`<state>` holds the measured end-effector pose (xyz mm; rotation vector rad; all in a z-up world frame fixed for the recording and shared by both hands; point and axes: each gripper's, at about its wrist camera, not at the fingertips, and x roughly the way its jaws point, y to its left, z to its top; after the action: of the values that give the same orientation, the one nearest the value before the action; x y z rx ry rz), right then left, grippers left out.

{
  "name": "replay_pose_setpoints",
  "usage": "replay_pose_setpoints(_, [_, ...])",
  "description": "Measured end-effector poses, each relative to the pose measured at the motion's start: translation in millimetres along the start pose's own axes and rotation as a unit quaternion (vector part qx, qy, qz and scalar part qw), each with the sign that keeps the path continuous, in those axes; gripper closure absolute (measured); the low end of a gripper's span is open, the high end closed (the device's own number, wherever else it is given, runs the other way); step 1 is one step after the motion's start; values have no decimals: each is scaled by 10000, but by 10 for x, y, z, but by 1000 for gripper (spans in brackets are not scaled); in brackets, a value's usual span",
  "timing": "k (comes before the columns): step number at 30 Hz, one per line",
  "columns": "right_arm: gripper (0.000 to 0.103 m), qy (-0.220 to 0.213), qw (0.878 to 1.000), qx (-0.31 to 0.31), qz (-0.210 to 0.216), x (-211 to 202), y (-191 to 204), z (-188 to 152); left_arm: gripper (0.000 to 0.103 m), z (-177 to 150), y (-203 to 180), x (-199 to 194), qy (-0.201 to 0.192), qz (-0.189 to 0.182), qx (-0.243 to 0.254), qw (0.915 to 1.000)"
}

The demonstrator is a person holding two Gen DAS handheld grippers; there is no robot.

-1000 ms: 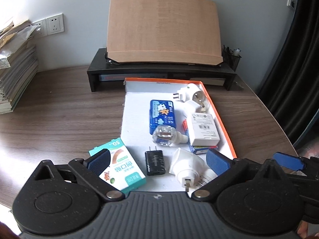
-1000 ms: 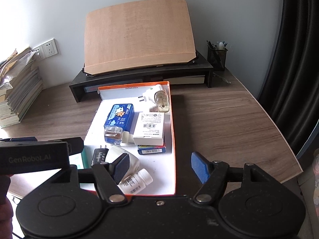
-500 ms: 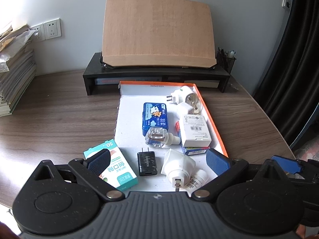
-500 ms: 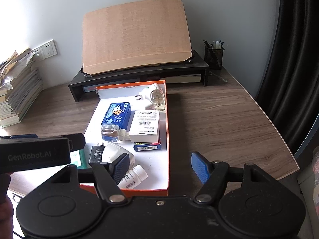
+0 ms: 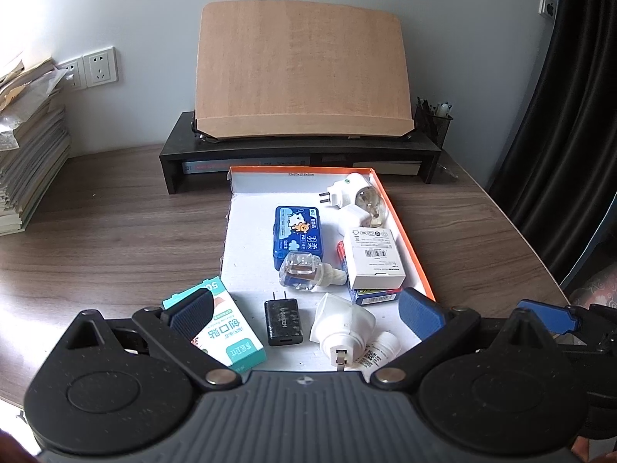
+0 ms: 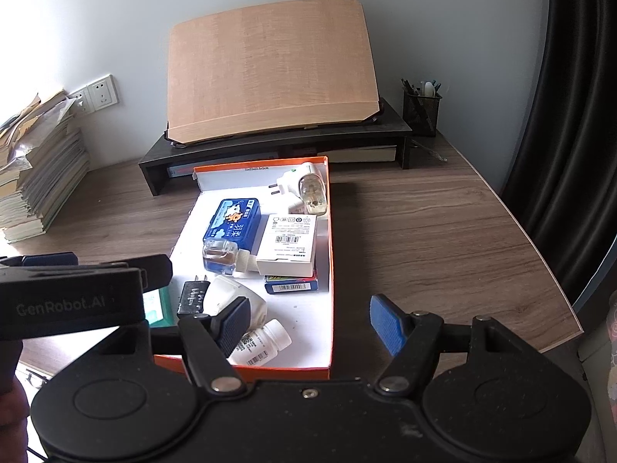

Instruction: Organize rigid objects

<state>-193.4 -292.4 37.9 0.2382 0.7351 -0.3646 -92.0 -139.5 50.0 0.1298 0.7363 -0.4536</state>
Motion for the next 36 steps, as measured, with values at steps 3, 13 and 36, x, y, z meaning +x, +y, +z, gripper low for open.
replay_pose_setpoints(3, [21,0,10000,1,2,0,-1,1,0,-1,-9,-15,-23,-5,30,10000])
replay_pose_setpoints(13, [21,-3,10000,10,-3,-3,-2,-1,0,-5,-20,3,28,-46,118,9999])
replay_pose_setpoints(36, [21,53,10000,-2,-22,59,37,49,0,42,32,107,109,-108,94,9998])
